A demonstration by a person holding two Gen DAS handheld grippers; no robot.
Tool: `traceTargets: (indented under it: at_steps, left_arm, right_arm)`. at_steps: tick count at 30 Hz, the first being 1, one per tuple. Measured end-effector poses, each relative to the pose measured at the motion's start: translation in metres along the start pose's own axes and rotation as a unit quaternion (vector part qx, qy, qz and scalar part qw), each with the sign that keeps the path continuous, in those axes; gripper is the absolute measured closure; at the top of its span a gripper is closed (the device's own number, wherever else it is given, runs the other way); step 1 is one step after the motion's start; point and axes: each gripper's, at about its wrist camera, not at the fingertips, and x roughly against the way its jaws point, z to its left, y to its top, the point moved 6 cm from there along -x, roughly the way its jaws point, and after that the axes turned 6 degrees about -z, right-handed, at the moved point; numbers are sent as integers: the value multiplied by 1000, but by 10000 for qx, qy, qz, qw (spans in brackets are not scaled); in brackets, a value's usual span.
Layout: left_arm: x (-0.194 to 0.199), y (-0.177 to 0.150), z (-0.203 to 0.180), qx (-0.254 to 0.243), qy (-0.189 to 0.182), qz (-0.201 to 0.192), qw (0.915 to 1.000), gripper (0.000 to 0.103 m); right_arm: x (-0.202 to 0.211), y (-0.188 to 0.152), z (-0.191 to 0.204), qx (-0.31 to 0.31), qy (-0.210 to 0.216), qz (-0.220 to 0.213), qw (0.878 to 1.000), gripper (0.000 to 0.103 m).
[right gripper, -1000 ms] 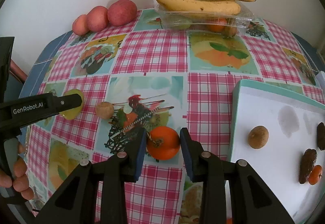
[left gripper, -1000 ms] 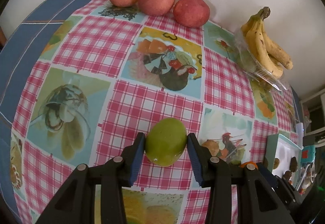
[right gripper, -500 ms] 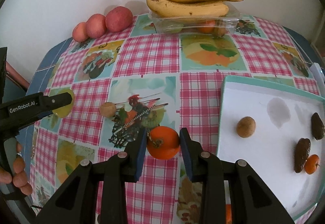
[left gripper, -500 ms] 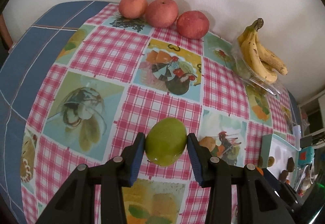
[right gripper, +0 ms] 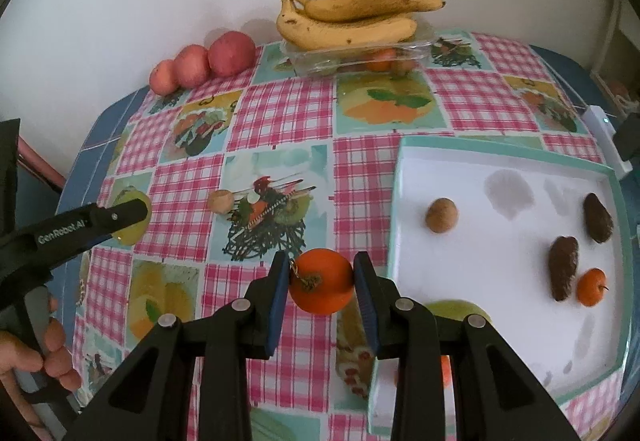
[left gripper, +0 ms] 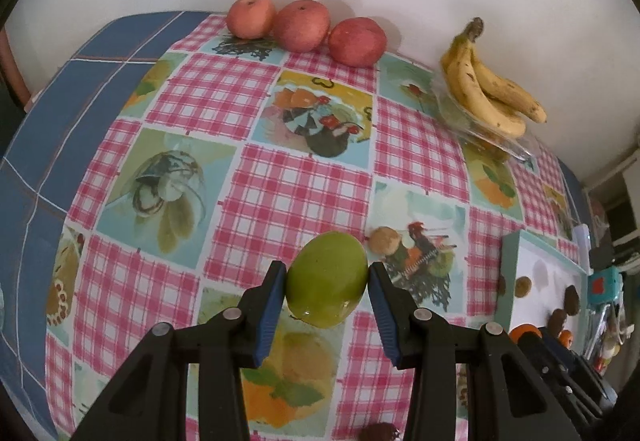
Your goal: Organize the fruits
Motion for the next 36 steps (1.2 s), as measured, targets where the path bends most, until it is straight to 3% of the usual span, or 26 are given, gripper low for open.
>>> traceTargets:
  at_steps: [11,20,27,36]
  left_arm:
    - [18,-10,-26,-229,-66,-130,9996,58]
    - [18,-21,-76,-730,-267,-73,9970,58]
    - [14,-39,-132,-1241,-660,95,9900,58]
    - [5,-73,-192,-2051,-820,273,9749,58]
  right_arm:
    - [28,-15,-30,-288,-92,-146,9994,69]
    - [37,-8,-81,-700,-367,-276,9965,69]
    - [44,-7,-129,-1279,-487,-335,9900,69]
    - [66,-7,-199,-2054,-903,-673,9722,69]
